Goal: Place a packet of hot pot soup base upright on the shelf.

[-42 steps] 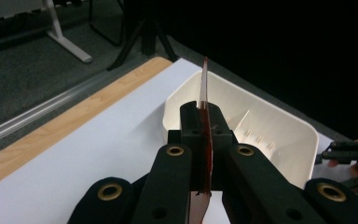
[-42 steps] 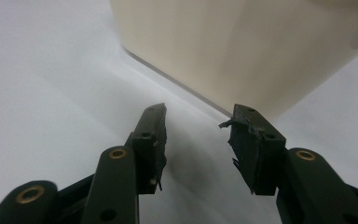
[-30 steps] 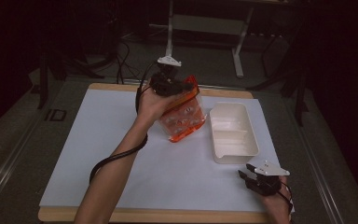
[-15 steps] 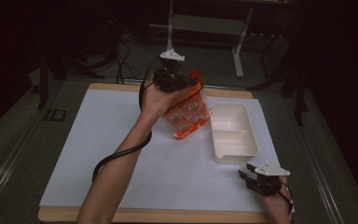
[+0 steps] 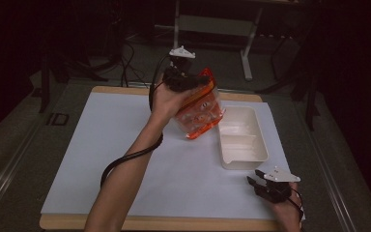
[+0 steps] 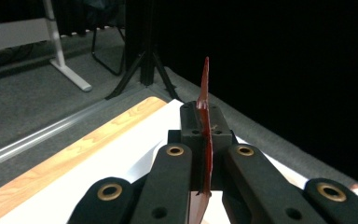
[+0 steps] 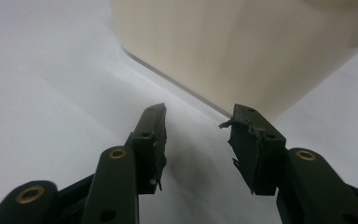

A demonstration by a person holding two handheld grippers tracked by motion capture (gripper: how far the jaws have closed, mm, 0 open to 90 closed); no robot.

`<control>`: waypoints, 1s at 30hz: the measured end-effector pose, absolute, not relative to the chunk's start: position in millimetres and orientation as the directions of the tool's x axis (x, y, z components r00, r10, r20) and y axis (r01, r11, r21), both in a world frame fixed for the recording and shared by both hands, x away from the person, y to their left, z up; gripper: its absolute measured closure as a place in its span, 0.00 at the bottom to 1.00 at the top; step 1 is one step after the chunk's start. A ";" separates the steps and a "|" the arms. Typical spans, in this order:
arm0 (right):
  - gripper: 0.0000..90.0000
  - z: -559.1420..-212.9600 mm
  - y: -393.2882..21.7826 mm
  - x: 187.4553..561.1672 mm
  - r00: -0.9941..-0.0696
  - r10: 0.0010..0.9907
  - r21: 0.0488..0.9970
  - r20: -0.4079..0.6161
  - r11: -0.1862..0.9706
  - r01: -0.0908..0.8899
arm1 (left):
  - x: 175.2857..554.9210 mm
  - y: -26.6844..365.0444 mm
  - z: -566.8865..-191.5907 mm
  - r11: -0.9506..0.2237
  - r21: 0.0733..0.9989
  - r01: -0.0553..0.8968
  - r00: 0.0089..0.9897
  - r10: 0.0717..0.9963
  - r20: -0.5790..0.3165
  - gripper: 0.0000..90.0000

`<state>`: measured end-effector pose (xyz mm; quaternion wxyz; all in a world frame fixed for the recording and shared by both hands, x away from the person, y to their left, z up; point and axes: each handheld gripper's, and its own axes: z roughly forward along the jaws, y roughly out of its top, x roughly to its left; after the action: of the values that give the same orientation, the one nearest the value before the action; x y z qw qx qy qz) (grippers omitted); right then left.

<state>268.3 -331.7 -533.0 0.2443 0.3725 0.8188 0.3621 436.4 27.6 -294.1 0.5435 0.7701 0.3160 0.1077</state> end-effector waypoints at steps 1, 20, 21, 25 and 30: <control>0.61 -532.9 -331.6 268.3 -0.604 0.786 0.775 -0.132 0.462 0.432 | 437.1 27.0 -293.6 -0.209 0.905 0.371 0.776 0.605 -0.179 1.00; 0.61 -533.0 -333.2 268.1 -0.601 0.789 0.777 -0.127 0.456 0.434 | 443.7 16.8 -284.5 -0.206 0.906 0.368 0.769 0.615 -0.173 1.00; 0.61 -533.0 -333.3 268.1 -0.601 0.789 0.777 -0.126 0.455 0.435 | 443.8 16.1 -283.7 -0.208 0.907 0.367 0.770 0.616 -0.170 1.00; 0.61 -532.9 -333.6 268.0 -0.601 0.789 0.777 -0.125 0.455 0.435 | 443.6 14.2 -280.3 -0.200 0.910 0.363 0.769 0.615 -0.172 1.00; 0.62 -532.7 -333.8 268.0 -0.601 0.789 0.776 -0.124 0.455 0.437 | 444.1 11.6 -274.6 -0.191 0.913 0.359 0.769 0.616 -0.173 1.00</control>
<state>268.0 -333.8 -532.7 0.2425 0.3750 0.8177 0.3634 444.1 11.6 -274.6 0.5498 0.7630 0.3194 0.1166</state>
